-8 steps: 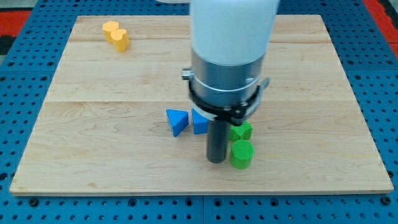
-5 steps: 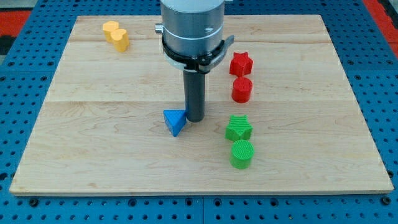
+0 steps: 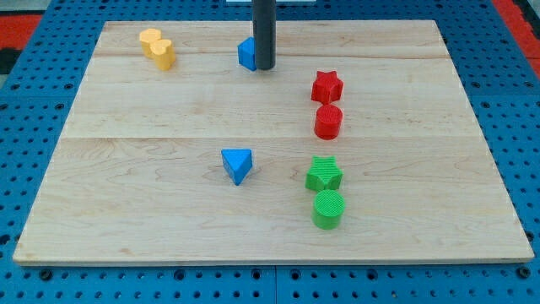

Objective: Slide blue cube closer to yellow heart

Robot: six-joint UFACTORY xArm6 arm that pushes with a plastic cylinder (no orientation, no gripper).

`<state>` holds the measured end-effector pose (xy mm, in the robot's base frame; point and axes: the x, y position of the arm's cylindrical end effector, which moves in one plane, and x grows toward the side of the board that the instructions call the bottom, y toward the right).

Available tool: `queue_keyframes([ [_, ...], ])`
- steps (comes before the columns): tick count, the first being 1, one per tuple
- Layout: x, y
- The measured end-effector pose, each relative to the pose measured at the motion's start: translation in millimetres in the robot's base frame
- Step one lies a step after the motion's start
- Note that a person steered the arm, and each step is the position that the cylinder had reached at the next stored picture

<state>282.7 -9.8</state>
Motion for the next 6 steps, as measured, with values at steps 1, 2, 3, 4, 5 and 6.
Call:
queue_keyframes([
  [1,-20.4,17.5],
  [2,-37.7,0.1],
  [3,-38.3,-56.1],
  [4,-40.5,-67.5],
  [5,-41.1,-67.6],
  [6,-38.4,-67.6],
])
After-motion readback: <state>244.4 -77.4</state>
